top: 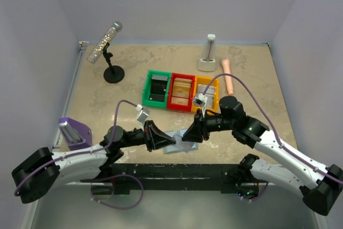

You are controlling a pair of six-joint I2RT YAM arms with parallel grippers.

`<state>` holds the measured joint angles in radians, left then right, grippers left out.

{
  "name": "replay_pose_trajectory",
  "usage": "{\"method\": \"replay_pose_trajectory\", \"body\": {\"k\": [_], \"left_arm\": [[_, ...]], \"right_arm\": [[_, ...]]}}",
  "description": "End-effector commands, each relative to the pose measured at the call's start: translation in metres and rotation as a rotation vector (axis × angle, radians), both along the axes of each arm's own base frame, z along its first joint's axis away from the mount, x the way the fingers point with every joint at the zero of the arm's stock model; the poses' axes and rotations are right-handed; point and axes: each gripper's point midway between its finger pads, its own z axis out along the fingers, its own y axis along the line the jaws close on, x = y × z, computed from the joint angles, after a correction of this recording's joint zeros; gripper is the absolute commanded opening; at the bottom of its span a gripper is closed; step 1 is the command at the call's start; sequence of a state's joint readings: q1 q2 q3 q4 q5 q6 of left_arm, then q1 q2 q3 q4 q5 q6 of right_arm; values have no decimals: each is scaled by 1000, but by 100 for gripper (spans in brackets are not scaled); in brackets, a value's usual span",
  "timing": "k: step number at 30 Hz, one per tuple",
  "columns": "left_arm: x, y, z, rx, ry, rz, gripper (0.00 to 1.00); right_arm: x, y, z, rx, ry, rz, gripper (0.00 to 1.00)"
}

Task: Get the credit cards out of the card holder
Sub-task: Remove the credit card from the card holder.

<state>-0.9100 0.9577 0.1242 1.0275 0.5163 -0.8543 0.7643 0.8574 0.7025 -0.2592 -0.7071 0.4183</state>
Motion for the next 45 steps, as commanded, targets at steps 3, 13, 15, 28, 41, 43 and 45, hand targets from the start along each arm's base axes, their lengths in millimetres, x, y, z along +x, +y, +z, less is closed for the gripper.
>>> {"method": "replay_pose_trajectory", "body": {"k": [3,13,15,28,41,43,45], "left_arm": [[1,4,15,-53,-41,18,0],[1,4,16,-49,-42,19,0],[1,4,15,-46,-39,17,0],[0,4,12,-36,-30,11,0],[0,5,10,-39,-24,16,0],[0,5,9,-36,-23,18,0],[0,4,9,-29,-16,16,12]], "right_arm": [[0,4,19,70,-36,30,36],[-4,6,18,74,-15,74,26],[-3,6,18,75,-18,70,22],[-1,4,18,77,-25,54,26],[-6,5,15,76,-10,88,0],[-7,4,15,76,-8,92,0],[-8,4,14,76,-7,94,0]]}}
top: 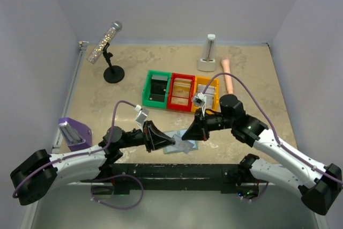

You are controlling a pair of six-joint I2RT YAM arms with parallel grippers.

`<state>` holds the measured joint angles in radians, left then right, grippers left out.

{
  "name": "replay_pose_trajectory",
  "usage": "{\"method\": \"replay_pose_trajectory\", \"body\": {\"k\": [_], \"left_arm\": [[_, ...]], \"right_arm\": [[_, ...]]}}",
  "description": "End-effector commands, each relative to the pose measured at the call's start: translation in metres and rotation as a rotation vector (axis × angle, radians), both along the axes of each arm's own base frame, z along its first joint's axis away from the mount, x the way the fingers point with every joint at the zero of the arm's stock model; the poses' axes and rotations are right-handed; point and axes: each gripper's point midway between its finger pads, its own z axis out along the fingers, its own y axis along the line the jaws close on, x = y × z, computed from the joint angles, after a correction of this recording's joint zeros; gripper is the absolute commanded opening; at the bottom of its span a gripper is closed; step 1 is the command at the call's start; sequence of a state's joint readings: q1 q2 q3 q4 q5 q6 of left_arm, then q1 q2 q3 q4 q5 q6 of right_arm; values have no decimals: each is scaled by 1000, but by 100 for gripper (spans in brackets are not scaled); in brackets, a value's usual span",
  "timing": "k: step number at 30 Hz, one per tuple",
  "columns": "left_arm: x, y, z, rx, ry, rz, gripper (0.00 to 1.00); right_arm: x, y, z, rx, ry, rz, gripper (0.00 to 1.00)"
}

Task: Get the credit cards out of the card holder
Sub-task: Remove the credit card from the card holder.

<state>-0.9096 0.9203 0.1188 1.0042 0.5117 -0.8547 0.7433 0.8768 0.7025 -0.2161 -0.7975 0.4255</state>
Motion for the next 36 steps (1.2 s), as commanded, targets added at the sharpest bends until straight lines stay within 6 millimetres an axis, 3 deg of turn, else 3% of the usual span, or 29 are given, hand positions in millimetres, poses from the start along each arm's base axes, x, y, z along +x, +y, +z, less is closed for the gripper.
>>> {"method": "replay_pose_trajectory", "body": {"k": [1,2,5,9,13,16,19,24,29,31,36], "left_arm": [[3,1,5,-11,-6,13,27],[4,0,1,8,10,19,35],[11,3,-3,31,30,68,48],[27,18,-8,57,42,192,49],[53,47,-17,125,76,420,47],[59,65,-15,124,66,509,47],[57,73,-5,103,43,531,46],[56,72,-3,107,35,524,46],[54,65,-9,100,43,489,45],[53,64,-10,101,45,478,45],[50,60,-20,118,63,455,45]], "right_arm": [[-3,0,6,31,-20,31,0],[-3,0,6,30,-24,25,0],[-3,-3,8,15,-32,23,0],[3,-8,21,7,-76,-25,0],[34,-23,24,-130,-89,-218,0],[71,-40,19,-264,-165,-365,0],[100,-49,12,-317,-240,-367,0],[145,-75,5,-460,-477,-392,0],[170,-83,8,-434,-642,-328,0],[183,-89,6,-437,-642,-320,0],[201,-105,-21,-480,-556,-241,0]]}}
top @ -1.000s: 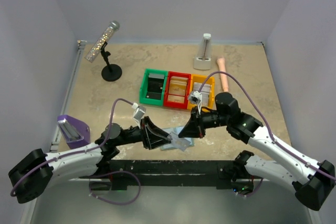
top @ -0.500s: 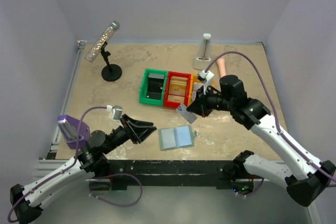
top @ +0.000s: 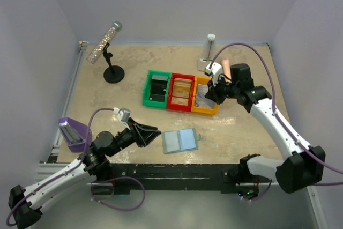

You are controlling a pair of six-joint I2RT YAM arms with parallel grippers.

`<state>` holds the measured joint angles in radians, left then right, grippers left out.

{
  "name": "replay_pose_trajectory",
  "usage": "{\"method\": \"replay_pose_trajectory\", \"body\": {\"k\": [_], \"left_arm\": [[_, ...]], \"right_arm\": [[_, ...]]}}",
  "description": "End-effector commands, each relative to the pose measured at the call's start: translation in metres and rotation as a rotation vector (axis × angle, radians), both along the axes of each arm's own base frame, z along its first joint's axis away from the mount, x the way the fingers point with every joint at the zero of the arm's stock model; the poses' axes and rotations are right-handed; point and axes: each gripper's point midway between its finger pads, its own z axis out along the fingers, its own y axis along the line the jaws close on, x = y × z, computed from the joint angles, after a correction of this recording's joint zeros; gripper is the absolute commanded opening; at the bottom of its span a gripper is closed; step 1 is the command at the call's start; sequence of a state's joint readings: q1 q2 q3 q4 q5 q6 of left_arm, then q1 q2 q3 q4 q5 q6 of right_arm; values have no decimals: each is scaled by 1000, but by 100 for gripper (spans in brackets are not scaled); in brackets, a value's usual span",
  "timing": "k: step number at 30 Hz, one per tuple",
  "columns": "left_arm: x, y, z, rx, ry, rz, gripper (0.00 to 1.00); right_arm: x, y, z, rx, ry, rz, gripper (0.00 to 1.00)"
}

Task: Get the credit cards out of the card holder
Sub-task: Remove the credit card from the card holder, then place the credit card in the storage box.

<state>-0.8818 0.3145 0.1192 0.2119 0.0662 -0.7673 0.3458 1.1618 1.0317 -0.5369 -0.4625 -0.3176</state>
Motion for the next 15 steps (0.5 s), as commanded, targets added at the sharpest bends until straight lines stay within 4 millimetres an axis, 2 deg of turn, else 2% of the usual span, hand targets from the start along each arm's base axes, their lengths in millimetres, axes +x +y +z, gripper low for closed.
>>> {"method": "replay_pose_trajectory", "body": {"k": [1,4,15], "left_arm": [[-2,-4,2,-20,-6,-25,45],[-2,-4,-6,-4,8,-28,45],[-3,-11,-32,28,75,-52,45]], "right_arm": [[15,-4,-2,-27,-16,131,0],[23,-7,-13,-40,8,146,0],[58,-5,-26,-33,57,163,0]]}}
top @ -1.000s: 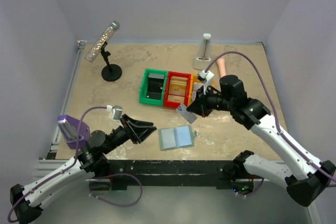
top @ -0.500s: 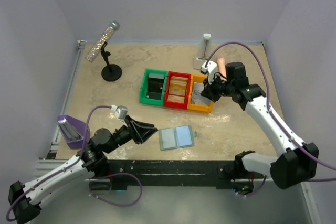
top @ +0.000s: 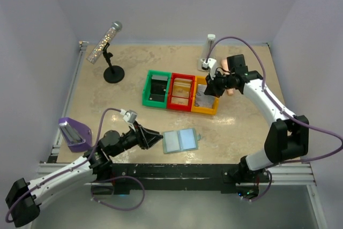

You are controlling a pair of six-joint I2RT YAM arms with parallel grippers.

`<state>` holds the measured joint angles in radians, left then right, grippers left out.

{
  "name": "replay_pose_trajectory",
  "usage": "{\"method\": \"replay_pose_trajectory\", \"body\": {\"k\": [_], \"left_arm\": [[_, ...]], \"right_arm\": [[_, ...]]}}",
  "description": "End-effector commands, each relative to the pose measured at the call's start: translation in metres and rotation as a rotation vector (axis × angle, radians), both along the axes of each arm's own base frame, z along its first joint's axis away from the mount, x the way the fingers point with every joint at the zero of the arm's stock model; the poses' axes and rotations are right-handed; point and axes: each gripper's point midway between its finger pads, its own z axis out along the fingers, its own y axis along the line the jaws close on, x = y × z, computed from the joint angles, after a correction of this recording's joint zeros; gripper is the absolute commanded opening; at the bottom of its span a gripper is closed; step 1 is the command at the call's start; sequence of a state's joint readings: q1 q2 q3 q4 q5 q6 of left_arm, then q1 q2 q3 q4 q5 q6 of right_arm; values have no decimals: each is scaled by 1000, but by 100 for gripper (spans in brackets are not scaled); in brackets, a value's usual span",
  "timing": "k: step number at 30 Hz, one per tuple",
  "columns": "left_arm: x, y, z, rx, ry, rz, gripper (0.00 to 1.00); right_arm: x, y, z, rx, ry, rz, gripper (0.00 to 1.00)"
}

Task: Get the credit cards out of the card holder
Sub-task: Place the credit card in the storage box.

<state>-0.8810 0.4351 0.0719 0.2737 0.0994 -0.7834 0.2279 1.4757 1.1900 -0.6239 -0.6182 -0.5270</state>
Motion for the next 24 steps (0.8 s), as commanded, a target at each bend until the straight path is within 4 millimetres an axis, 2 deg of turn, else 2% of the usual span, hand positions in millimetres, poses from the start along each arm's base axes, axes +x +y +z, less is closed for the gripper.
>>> {"method": "replay_pose_trajectory", "body": {"k": [1,6,13,19,24], "left_arm": [[-2,-5,5,-46,0,-22,45],[-4,-4,-1,-44,11,-26,45],[-4,-3,-2,-42,7,-27,45],[-5,-5,-6,-39,14,-39,45],[-7,-6,-9,-40,22,-44,45]], "right_arm": [[16,5,17,21,-65,44,0],[21,0,2,-31,-17,61,0],[13,-2,-17,-53,78,91,0],[9,-2,-19,-58,119,118,0],[6,-4,-29,-77,188,113,0]]}}
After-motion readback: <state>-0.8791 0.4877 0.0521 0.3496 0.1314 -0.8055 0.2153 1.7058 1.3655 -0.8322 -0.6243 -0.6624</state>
